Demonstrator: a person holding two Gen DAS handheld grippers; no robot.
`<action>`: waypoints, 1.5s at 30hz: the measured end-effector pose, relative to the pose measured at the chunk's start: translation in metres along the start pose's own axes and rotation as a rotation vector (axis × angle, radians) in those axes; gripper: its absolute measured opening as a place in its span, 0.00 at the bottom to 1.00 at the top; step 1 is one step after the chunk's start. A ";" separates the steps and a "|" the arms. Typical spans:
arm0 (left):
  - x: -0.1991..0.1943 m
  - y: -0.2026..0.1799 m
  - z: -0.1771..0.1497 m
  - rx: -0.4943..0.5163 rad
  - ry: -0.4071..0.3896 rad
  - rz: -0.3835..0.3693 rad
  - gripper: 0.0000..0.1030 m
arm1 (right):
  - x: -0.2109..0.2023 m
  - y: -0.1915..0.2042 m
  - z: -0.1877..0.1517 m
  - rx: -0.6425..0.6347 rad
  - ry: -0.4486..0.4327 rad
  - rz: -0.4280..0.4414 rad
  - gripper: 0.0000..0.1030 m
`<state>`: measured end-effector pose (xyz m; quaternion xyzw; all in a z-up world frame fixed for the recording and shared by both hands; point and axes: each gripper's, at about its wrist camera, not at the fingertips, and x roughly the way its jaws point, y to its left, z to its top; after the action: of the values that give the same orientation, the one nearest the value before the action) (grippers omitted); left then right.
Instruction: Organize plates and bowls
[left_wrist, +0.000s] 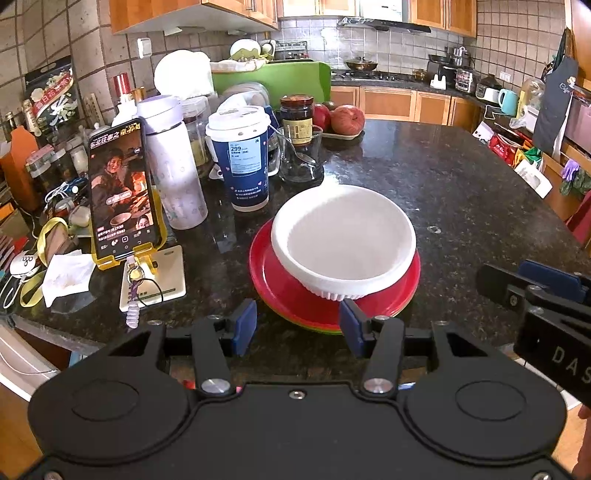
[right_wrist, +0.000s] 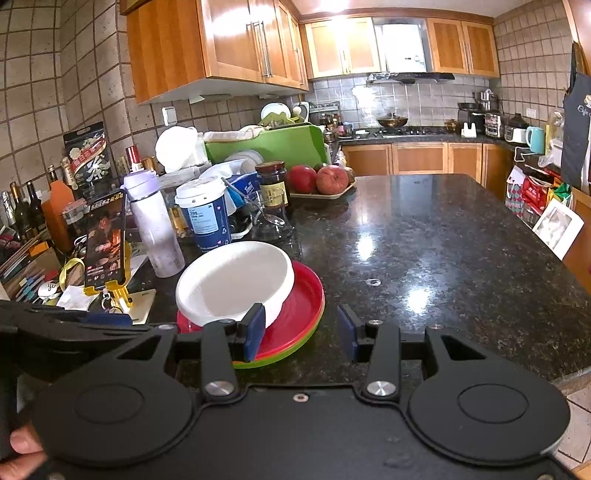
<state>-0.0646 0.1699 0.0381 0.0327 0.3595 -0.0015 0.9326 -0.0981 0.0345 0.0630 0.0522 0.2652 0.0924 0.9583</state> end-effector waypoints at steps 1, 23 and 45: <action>0.000 0.000 -0.001 0.000 0.001 -0.004 0.55 | 0.000 0.000 -0.001 -0.002 0.001 0.000 0.43; -0.004 -0.002 -0.007 0.007 0.006 -0.017 0.55 | -0.007 0.001 -0.005 -0.008 0.006 0.009 0.44; 0.000 -0.001 -0.007 0.007 0.015 -0.022 0.55 | -0.008 0.001 -0.004 -0.011 0.014 0.015 0.44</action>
<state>-0.0690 0.1692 0.0329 0.0322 0.3670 -0.0127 0.9296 -0.1068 0.0337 0.0630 0.0485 0.2711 0.1015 0.9560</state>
